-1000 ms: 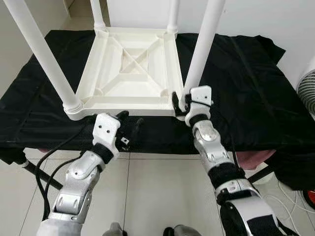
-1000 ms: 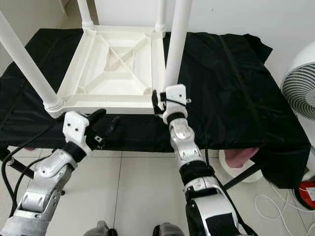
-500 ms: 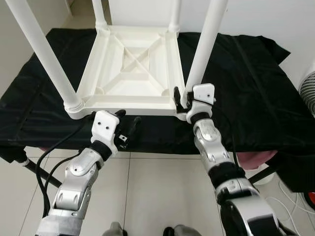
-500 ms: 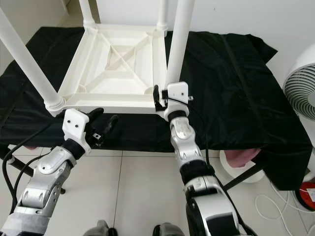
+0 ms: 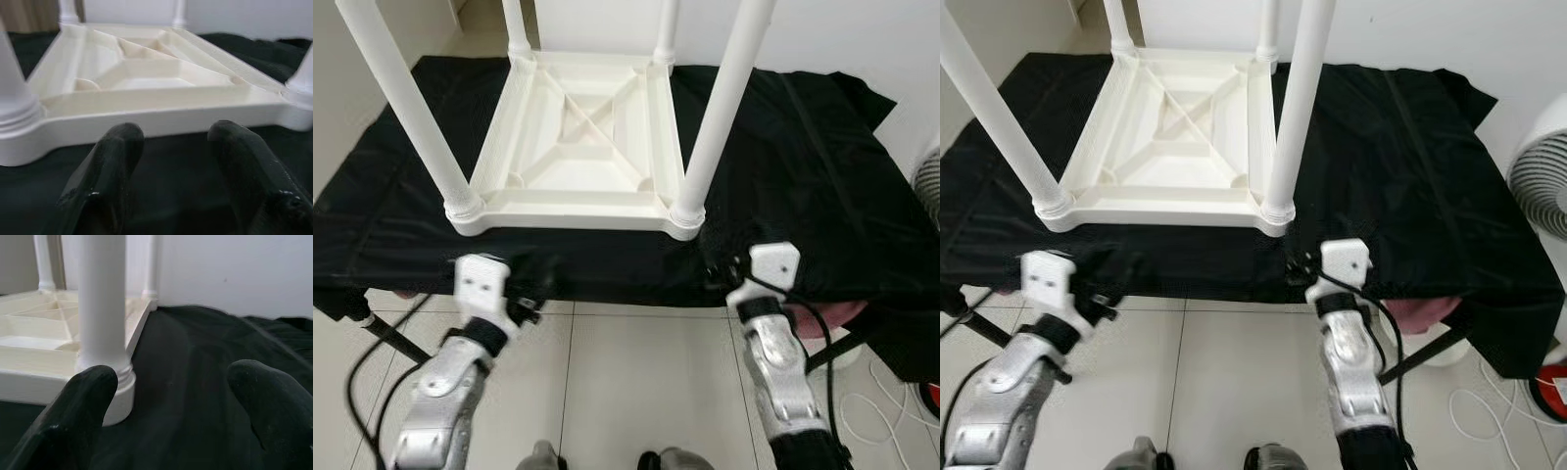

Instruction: Building children table

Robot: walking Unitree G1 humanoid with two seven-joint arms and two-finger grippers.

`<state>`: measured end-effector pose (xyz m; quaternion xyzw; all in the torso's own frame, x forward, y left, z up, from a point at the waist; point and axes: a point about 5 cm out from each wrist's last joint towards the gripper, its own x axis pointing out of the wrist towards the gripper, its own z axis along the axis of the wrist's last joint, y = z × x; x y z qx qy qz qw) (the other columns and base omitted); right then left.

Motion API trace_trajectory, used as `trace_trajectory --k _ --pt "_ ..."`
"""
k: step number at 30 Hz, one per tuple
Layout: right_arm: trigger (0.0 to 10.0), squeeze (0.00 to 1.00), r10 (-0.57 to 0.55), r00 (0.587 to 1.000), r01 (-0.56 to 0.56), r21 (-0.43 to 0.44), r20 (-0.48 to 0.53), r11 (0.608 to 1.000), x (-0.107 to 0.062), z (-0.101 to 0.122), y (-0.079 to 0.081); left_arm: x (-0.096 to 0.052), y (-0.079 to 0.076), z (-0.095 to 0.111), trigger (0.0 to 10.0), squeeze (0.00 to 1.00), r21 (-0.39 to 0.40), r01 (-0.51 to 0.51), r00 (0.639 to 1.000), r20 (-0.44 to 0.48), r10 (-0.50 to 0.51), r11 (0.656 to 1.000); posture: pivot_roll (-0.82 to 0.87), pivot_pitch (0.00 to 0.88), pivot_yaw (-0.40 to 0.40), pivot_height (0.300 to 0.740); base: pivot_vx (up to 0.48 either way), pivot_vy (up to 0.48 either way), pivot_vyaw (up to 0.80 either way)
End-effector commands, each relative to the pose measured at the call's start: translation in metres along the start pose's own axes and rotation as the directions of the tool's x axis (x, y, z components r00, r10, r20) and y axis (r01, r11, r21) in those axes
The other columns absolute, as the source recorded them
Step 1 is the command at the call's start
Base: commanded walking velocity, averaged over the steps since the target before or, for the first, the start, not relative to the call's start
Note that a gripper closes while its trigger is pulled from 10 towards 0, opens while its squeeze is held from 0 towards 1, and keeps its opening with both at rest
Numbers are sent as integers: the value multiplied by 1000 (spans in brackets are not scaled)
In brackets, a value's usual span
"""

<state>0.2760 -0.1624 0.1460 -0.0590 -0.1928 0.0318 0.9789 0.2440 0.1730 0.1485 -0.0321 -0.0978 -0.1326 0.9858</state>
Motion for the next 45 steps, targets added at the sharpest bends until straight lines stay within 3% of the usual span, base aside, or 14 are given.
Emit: trace_trajectory --k 1,4,10,38,45 --pt "10000 0 35 999 -35 1 -3 999 -10 1 4 -8 6 -1 10000 0 -18 -47 999 -3 47 999 -22 81 7 740 0 0 0" --pt "10000 0 60 998 -60 0 -20 998 -21 1 4 -14 8 -2 10000 0 -20 -62 998 -6 62 998 -23 78 7 740 0 0 0" --pt "10000 0 65 997 -64 20 -33 998 -24 3 4 -21 10 -3 10000 0 -23 -93 996 -2 92 995 -21 70 5 740 0 0 0" --pt "10000 0 100 992 -97 38 -72 995 -32 2 7 -23 10 -3 10000 0 -28 -108 994 -6 107 994 -19 80 4 740 0 0 0" --pt "10000 0 108 991 -105 39 -74 994 -33 2 8 -22 10 -3 10000 0 -28 -110 994 -5 110 994 -17 80 4 740 253 0 0"
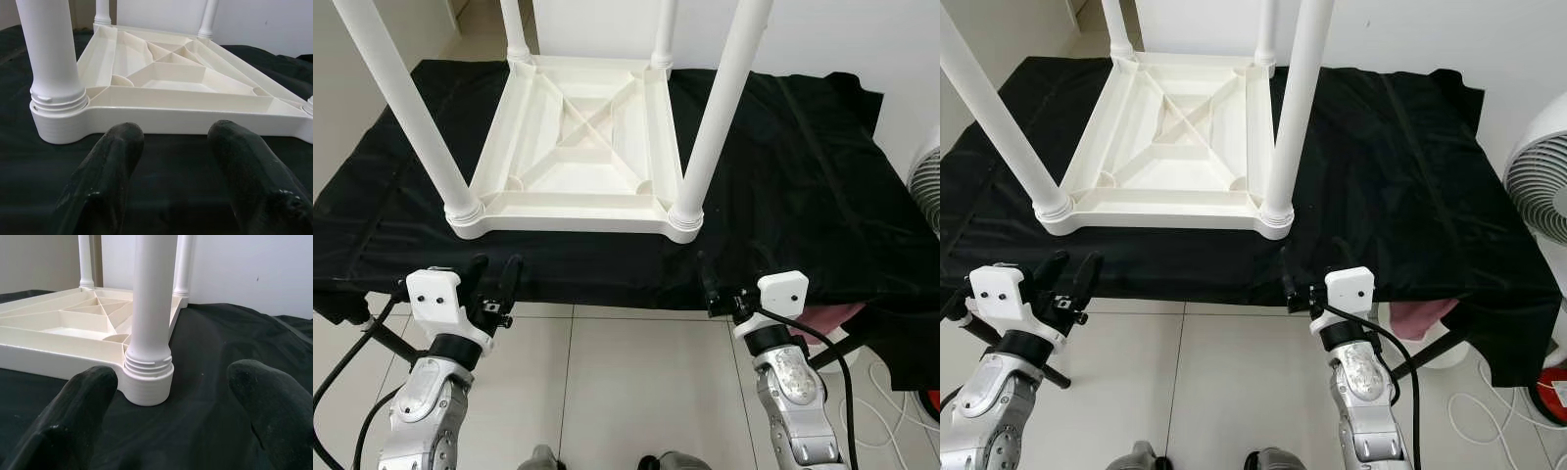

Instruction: Building children table

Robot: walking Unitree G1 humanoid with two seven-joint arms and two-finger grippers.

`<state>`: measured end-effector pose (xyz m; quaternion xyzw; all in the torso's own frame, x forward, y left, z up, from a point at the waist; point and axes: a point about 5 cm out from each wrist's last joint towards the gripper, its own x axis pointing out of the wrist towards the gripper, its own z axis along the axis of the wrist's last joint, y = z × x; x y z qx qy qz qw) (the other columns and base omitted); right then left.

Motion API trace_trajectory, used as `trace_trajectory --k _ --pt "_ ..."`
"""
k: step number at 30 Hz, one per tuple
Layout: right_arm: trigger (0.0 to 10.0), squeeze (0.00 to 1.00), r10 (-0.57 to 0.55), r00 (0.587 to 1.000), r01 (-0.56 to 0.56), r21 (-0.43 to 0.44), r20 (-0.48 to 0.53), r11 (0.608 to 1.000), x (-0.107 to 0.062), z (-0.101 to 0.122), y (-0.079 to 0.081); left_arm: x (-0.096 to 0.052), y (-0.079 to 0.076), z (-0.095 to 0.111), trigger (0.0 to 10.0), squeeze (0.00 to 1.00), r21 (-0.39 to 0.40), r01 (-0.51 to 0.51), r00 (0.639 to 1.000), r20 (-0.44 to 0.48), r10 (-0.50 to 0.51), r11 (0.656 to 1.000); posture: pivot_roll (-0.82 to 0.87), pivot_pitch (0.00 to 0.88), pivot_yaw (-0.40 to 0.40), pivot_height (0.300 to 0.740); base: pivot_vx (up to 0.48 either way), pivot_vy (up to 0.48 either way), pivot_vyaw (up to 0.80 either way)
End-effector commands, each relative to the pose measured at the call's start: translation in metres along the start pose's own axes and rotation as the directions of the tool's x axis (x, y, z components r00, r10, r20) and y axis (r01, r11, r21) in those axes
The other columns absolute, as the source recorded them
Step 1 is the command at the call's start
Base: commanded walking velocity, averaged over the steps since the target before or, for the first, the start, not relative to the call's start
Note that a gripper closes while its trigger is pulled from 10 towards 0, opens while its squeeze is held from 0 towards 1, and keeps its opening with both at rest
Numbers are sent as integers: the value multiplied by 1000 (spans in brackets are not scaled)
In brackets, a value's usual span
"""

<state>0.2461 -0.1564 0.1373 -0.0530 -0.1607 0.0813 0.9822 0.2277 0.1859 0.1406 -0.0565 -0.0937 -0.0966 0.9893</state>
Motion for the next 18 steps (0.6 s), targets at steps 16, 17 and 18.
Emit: trace_trajectory --k 16,17,18 --pt "10000 0 29 999 -29 -9 -22 1000 -1 -3 1 -4 -2 1 10000 0 -7 -35 999 10 35 999 -14 85 -2 740 208 0 0" --pt "10000 0 31 999 -31 -9 -22 999 -1 -3 0 -4 -3 1 10000 0 -14 -35 999 18 35 999 -14 85 -2 740 0 0 0" --pt "10000 0 32 999 -33 -9 -23 999 -1 -3 0 -5 -3 1 10000 0 -18 -35 999 23 36 999 -14 85 -2 740 0 0 0"
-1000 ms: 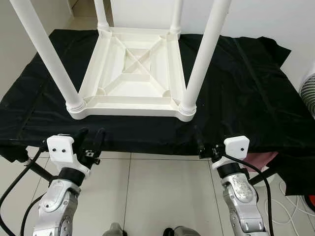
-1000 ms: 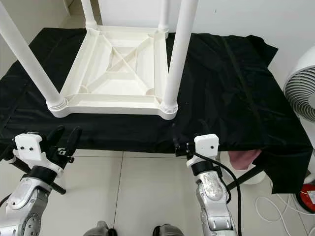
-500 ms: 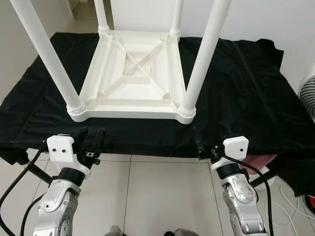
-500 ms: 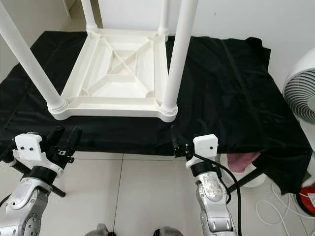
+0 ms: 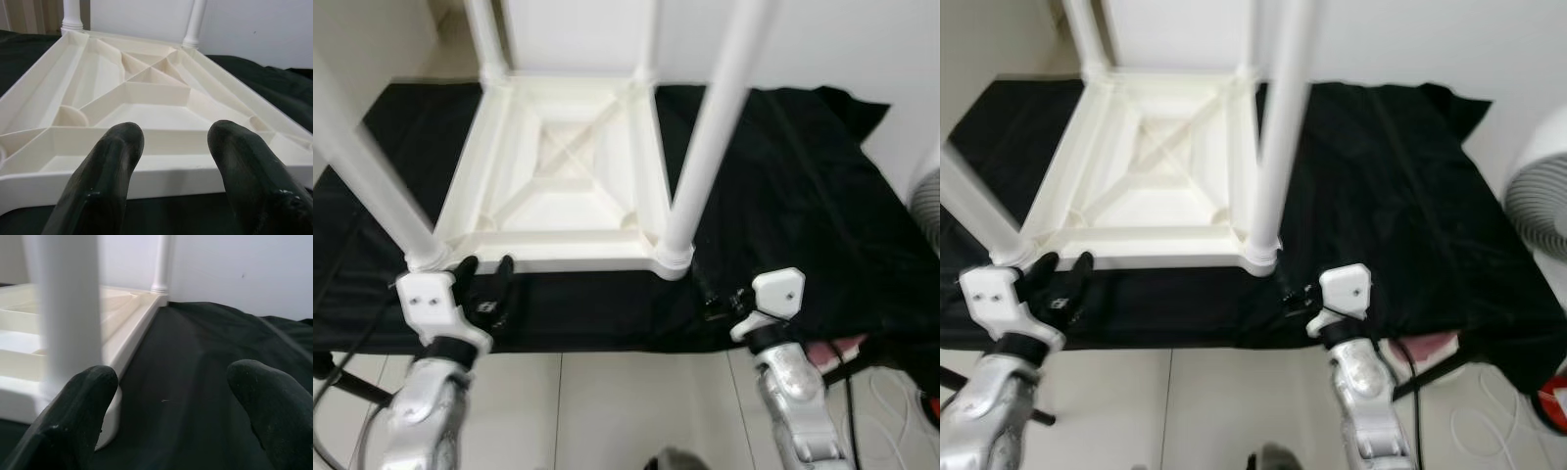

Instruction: Building children table

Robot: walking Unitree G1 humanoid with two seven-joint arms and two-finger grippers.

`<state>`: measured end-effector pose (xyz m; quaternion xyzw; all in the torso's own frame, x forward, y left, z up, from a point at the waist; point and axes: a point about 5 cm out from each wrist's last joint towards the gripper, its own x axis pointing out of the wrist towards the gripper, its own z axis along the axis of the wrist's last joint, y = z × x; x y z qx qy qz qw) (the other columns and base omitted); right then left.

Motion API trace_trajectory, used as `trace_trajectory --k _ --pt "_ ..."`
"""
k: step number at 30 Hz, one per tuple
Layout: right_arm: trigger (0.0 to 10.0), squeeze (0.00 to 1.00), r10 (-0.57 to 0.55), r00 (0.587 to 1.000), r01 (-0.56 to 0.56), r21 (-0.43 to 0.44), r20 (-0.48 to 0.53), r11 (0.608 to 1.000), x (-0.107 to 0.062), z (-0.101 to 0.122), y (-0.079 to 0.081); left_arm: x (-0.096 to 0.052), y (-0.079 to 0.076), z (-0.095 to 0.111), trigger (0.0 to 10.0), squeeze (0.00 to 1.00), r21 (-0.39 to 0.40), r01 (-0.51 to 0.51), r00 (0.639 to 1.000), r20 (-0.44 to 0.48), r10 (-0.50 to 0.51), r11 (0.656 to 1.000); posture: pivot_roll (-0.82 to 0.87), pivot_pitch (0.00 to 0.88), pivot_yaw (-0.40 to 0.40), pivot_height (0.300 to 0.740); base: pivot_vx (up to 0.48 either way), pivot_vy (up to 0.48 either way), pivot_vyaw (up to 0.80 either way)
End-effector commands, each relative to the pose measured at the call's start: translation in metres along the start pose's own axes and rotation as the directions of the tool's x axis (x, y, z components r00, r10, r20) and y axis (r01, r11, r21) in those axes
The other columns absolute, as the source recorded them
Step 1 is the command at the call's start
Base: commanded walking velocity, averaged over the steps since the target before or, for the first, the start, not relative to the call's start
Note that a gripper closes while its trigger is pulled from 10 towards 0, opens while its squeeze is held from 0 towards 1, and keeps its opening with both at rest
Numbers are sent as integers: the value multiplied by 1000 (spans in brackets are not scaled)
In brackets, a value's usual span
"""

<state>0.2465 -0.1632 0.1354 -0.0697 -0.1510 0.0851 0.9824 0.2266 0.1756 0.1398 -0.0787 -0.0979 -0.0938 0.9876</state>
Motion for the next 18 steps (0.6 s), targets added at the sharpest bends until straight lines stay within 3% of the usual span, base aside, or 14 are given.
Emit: trace_trajectory --k 1,10,17,18 --pt "10000 0 19 1000 -19 20 0 1000 1 0 7 -6 6 4 10000 0 21 -23 1000 13 23 1000 -14 85 -2 740 0 0 0" --pt "10000 0 47 999 -47 28 -2 998 2 0 7 -7 1 1 10000 0 16 -16 1000 -3 16 1000 -15 90 -4 740 0 0 0" --pt "10000 0 69 997 -69 -3 -39 998 -11 -5 -5 -13 -15 -1 10000 0 57 115 993 -43 -113 992 -19 102 2 740 0 0 0" --pt "10000 0 95 994 -95 2 -45 995 -14 -6 -4 -15 -21 -2 10000 0 73 186 981 -66 -182 980 -20 103 4 740 0 0 0"
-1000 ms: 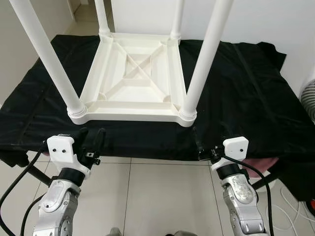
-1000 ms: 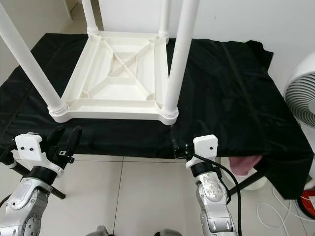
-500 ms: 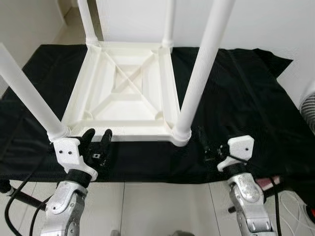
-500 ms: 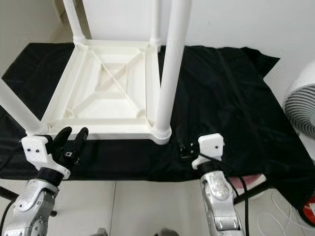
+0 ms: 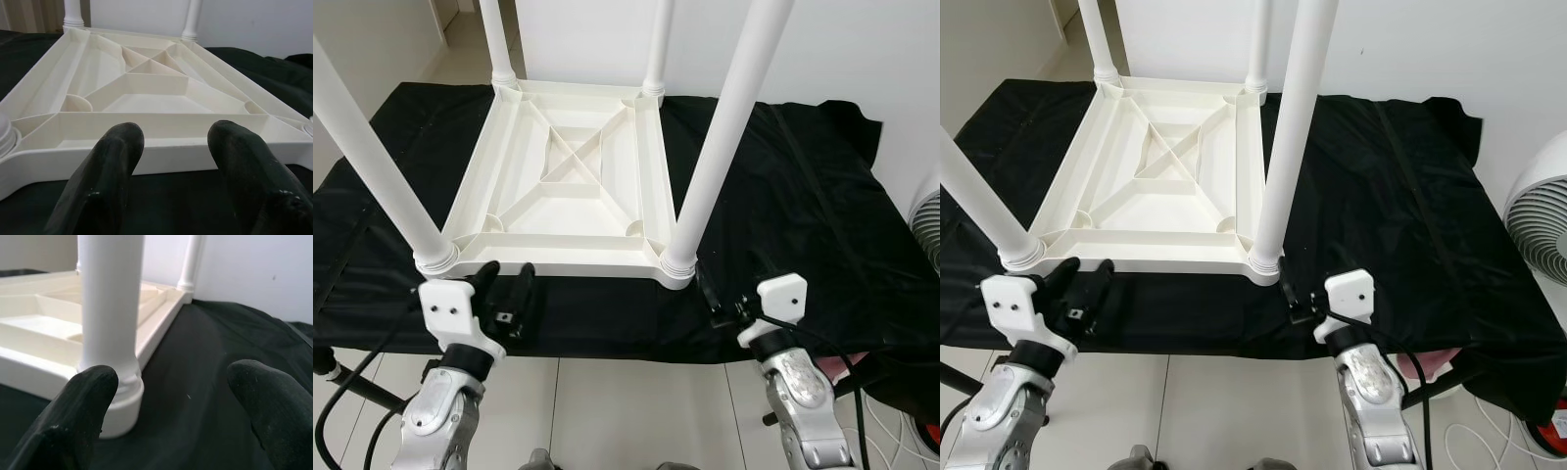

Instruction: Building children table

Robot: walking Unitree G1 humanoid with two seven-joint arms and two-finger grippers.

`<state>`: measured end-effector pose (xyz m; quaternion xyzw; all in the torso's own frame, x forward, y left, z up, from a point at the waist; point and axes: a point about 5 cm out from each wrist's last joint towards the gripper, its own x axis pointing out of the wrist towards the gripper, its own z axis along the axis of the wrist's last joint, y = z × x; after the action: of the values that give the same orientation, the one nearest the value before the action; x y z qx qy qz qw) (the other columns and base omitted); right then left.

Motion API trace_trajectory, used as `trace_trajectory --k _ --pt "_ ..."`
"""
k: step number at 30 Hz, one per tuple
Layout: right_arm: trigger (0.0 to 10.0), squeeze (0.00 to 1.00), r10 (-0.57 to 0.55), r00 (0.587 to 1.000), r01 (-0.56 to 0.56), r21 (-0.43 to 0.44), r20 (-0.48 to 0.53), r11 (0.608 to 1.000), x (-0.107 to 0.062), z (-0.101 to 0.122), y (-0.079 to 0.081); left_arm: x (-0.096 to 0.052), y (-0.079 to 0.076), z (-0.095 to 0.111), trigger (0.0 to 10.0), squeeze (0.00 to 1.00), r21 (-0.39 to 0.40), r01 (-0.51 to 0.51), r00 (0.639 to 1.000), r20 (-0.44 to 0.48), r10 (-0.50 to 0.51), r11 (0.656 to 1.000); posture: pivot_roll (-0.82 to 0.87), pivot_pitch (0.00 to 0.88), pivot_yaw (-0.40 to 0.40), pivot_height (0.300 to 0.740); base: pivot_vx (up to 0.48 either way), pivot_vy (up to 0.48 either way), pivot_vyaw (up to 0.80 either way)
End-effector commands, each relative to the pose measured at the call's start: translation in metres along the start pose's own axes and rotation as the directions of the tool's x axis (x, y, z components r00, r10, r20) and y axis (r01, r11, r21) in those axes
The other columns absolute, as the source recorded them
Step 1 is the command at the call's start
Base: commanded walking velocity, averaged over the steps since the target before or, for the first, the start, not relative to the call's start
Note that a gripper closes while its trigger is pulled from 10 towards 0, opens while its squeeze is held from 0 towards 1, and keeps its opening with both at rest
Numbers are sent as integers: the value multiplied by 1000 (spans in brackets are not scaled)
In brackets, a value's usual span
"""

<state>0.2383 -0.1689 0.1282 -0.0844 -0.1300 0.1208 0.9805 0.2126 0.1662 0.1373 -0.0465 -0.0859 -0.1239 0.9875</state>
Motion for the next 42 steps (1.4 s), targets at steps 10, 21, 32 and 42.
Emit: trace_trajectory --k 10,21,32,42 --pt "10000 0 125 992 -126 50 27 991 21 4 12 4 -18 -1 10000 0 103 224 974 -43 -221 969 -18 103 11 740 0 0 0" --pt "10000 0 144 989 -146 97 28 985 46 7 25 21 -23 6 10000 0 122 207 978 0 -209 971 -14 102 -5 740 0 0 0" --pt "10000 0 49 996 -58 124 73 991 81 32 44 29 -29 8 10000 0 128 218 975 17 -222 968 -11 93 -19 740 0 0 0" --pt "10000 0 -57 988 37 139 144 990 93 61 45 32 -31 12 10000 0 120 242 968 30 -247 963 -8 86 -24 740 0 0 0"
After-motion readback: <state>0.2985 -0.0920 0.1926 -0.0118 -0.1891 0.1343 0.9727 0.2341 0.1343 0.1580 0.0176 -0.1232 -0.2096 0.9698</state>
